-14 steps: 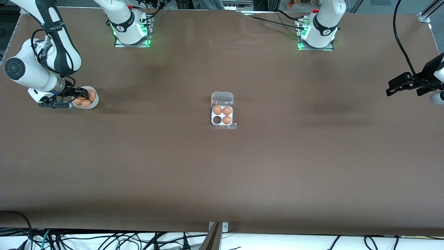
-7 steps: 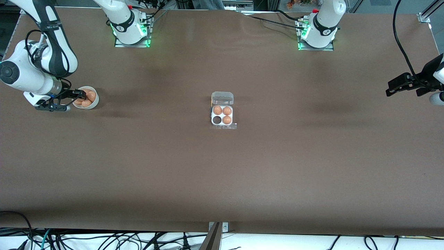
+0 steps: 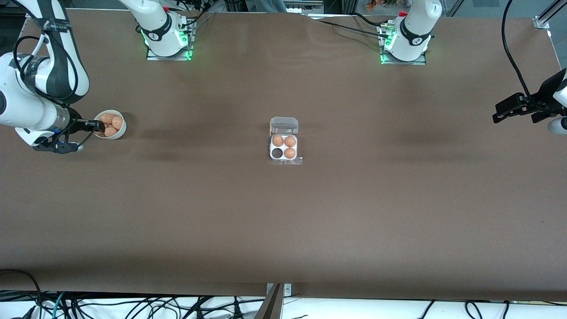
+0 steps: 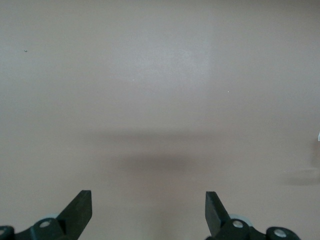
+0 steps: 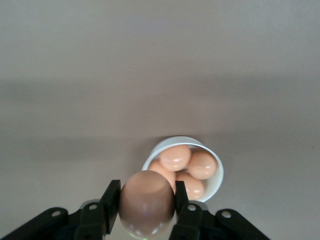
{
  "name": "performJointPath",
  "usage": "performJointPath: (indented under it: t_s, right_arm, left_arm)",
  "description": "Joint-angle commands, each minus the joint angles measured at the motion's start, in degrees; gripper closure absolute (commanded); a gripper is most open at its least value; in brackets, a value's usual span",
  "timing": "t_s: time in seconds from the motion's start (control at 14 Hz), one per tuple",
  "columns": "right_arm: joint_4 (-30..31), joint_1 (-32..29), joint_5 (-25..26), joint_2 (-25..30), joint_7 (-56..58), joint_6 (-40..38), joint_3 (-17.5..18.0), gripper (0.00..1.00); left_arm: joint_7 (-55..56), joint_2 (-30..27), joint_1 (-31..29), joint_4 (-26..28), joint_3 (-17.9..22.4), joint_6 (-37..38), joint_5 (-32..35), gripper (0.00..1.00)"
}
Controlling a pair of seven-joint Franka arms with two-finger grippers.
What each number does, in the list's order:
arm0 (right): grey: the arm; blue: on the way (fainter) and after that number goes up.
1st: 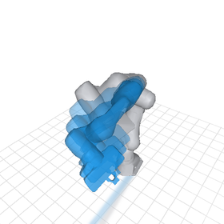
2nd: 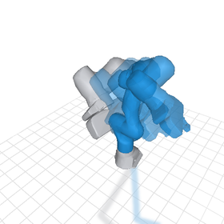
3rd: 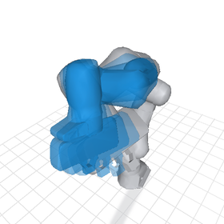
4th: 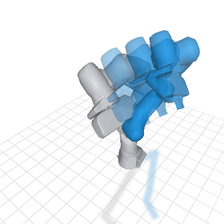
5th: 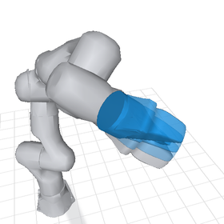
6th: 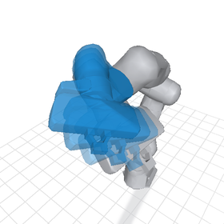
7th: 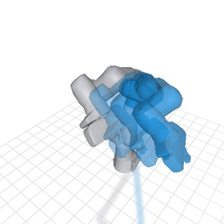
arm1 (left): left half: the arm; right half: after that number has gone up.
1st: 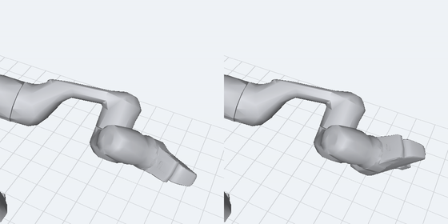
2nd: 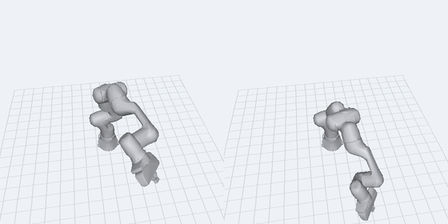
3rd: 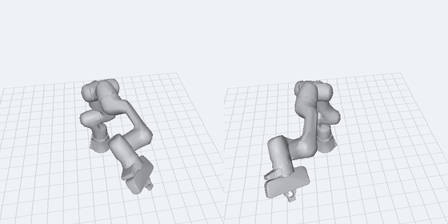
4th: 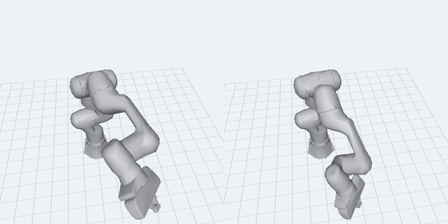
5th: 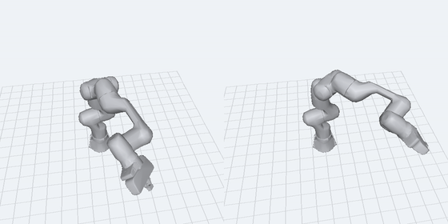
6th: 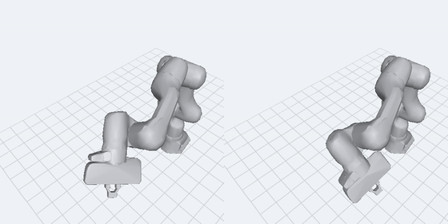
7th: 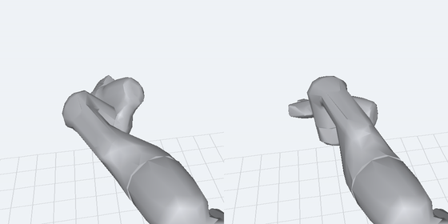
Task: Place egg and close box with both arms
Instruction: 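Lift the egg and carry it toward the clear egg box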
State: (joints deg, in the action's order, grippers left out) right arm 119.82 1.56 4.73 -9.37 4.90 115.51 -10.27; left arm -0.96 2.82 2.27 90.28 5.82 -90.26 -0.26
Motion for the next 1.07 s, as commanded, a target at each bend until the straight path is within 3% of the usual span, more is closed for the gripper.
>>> performJointPath:
  t_s: [0.0, 0.57, 1.0]
  right_arm:
    - [-6.0, 6.1, -1.1, -2.1, -8.5, -5.1, 0.4, 0.64]
    - [-20.7, 27.9, -9.1, -12.6, -39.2, -7.4, 0.5, 0.64]
    - [-37.5, 39.2, -15.9, -27.5, -57.5, -6.3, 0.5, 0.64]
  left_arm:
    - [-0.6, 0.6, -0.3, -1.4, -0.5, 0.4, 1.2, 0.0]
    - [-0.6, 0.6, -0.4, -1.5, -0.5, 0.4, 1.3, 0.0]
    - [-0.6, 0.6, -0.4, -1.5, -0.5, 0.4, 1.3, 0.0]
